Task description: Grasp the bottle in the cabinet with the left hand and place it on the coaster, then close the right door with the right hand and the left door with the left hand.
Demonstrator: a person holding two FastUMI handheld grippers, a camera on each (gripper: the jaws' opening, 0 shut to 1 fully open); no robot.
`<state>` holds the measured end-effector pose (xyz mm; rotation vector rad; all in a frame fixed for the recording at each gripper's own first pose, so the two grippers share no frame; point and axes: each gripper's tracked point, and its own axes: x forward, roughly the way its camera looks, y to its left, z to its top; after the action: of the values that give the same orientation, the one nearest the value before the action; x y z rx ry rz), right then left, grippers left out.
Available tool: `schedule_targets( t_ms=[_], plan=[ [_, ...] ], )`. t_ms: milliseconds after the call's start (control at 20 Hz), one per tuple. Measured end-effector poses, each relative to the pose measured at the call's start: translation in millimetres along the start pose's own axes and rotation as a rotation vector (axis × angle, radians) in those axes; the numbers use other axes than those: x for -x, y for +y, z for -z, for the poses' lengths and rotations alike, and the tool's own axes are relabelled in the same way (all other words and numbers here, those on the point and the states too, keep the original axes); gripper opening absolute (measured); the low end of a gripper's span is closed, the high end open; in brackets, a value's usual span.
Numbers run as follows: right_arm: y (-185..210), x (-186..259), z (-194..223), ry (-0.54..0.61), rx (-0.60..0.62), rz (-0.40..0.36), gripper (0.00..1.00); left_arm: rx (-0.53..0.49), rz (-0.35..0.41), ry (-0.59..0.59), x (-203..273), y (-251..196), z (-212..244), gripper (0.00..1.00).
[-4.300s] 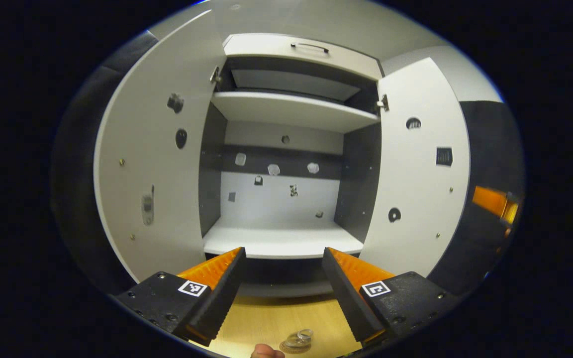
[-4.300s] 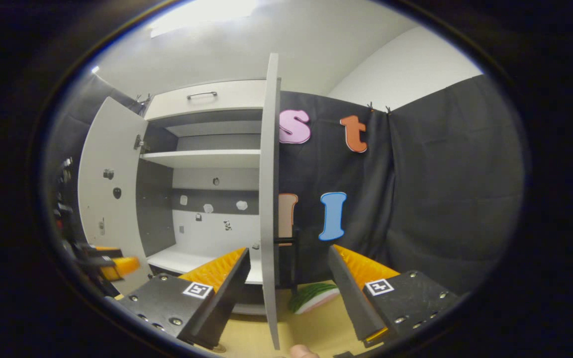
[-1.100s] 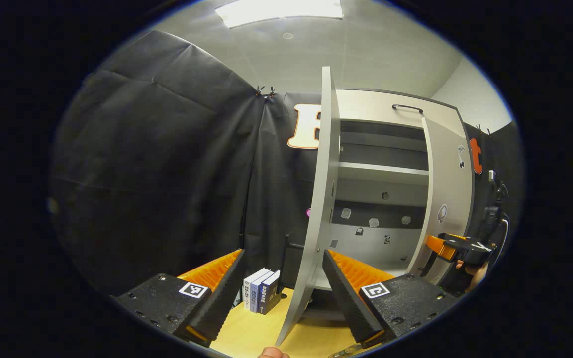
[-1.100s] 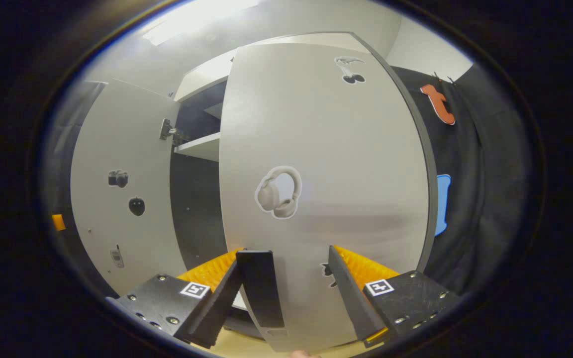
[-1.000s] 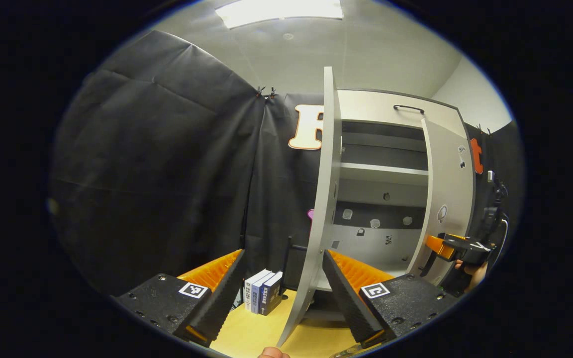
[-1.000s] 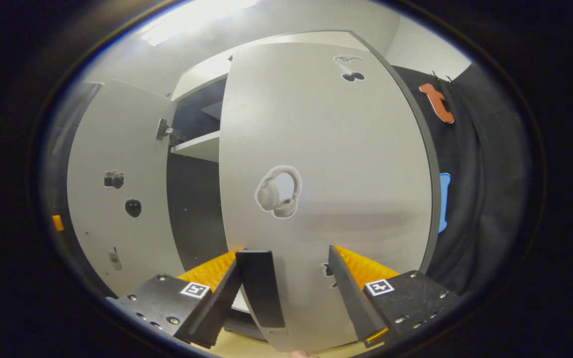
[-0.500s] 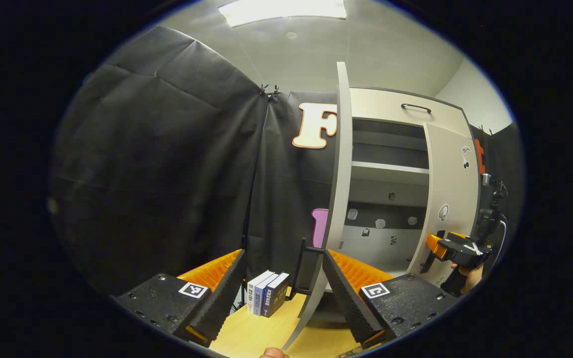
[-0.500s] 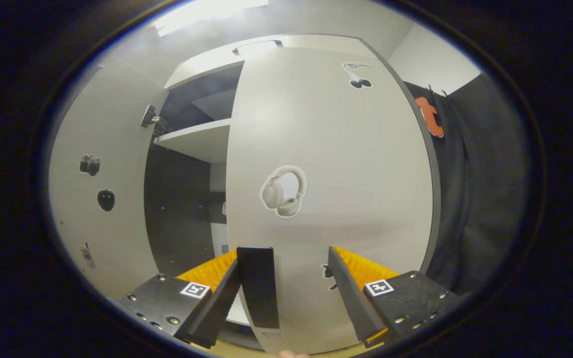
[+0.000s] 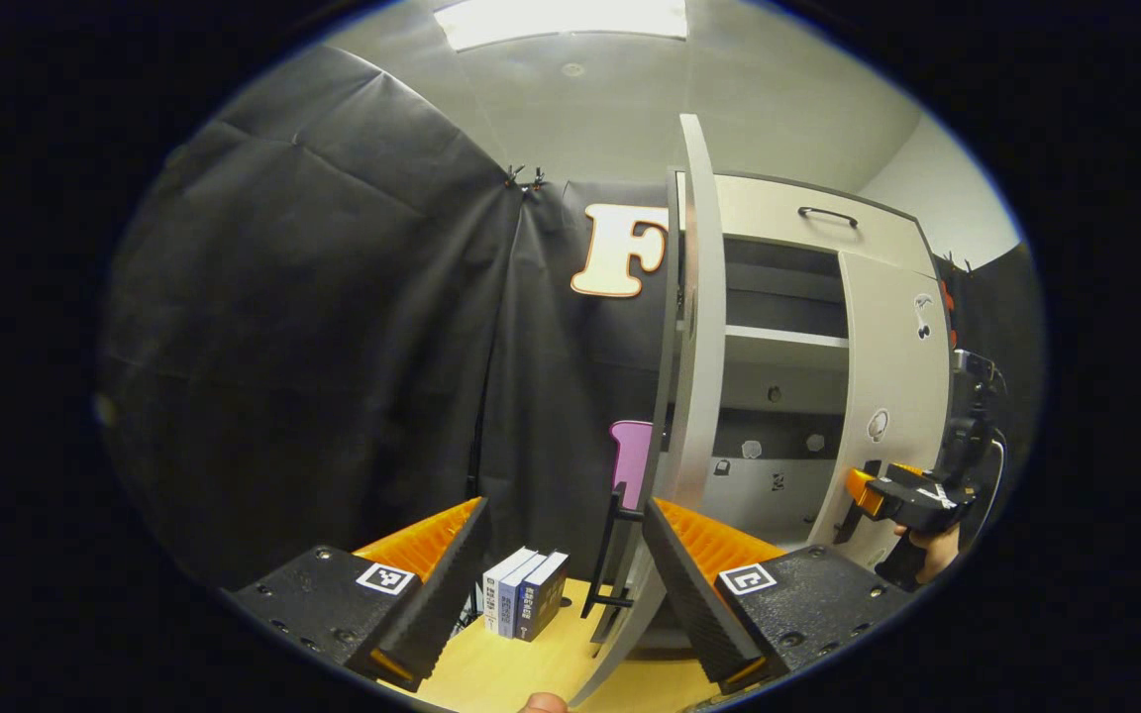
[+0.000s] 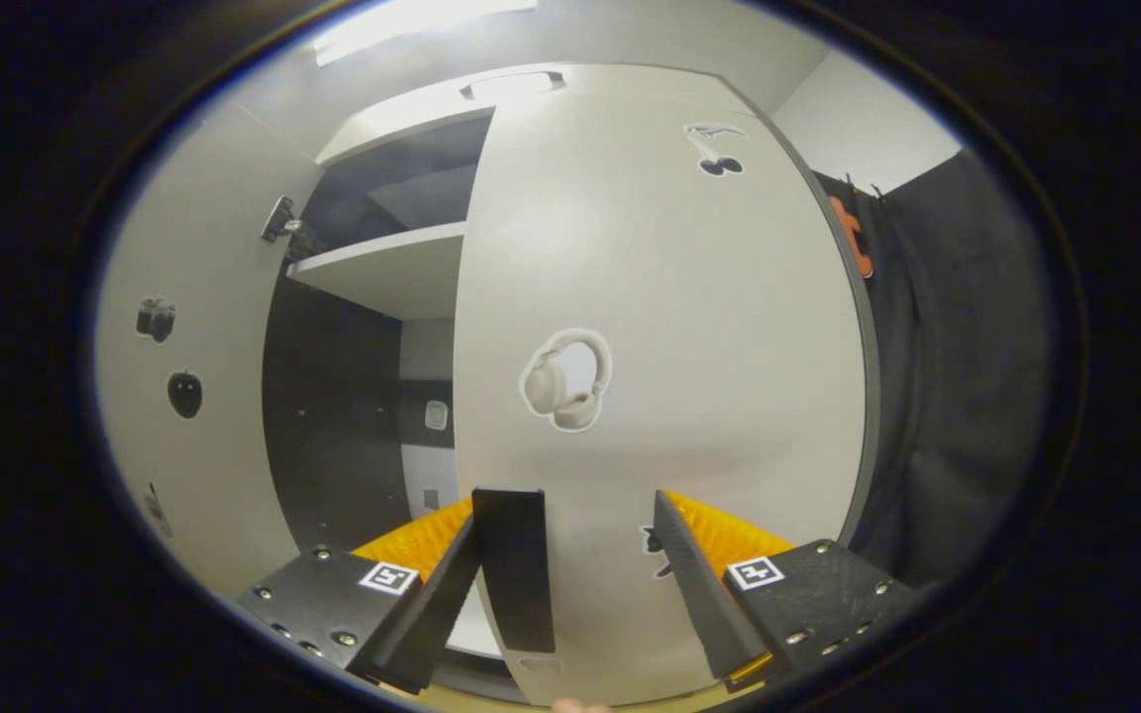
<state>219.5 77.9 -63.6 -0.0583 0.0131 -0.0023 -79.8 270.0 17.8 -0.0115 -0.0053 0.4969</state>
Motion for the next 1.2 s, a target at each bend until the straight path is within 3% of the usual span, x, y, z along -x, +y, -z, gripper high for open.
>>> schedule_targets(
  t_ms=[50, 300, 400, 500, 800, 850, 900, 950, 1200],
  plan=[
    [0, -1, 1, 0.000, 0.000, 0.005, 0.98, 0.003, 0.003, 0.003, 0, 0, 0, 0.99],
    [-1, 1, 3, 0.039, -0.014, 0.013, 0.98, 0.004, 0.015, 0.017, 0, 2, 2, 0.96],
    [0, 12, 0, 0.054, -0.037, 0.016, 0.99, 0.007, 0.032, 0.023, -2, 0, 4, 0.92],
    [-1, 32, -9, 0.038, -0.032, 0.022, 0.99, 0.005, 0.052, 0.032, -2, -2, 5, 0.95],
    [3, 93, -31, 0.009, -0.038, 0.028, 0.99, -0.043, 0.152, 0.027, -4, -6, 7, 0.95],
    [1, 100, -31, 0.015, -0.044, 0.035, 0.99, -0.031, 0.200, 0.030, -6, -16, 7, 0.92],
    [0, 104, -32, 0.018, -0.049, 0.042, 0.98, -0.016, 0.233, 0.033, -4, -25, 7, 0.95],
    [-3, 108, -33, 0.019, -0.052, 0.050, 0.97, -0.014, 0.245, 0.035, -13, -25, 8, 0.88],
    [-17, 125, -38, 0.011, -0.053, 0.091, 0.99, 0.016, 0.355, 0.043, -13, -43, 10, 0.89]
  ],
)
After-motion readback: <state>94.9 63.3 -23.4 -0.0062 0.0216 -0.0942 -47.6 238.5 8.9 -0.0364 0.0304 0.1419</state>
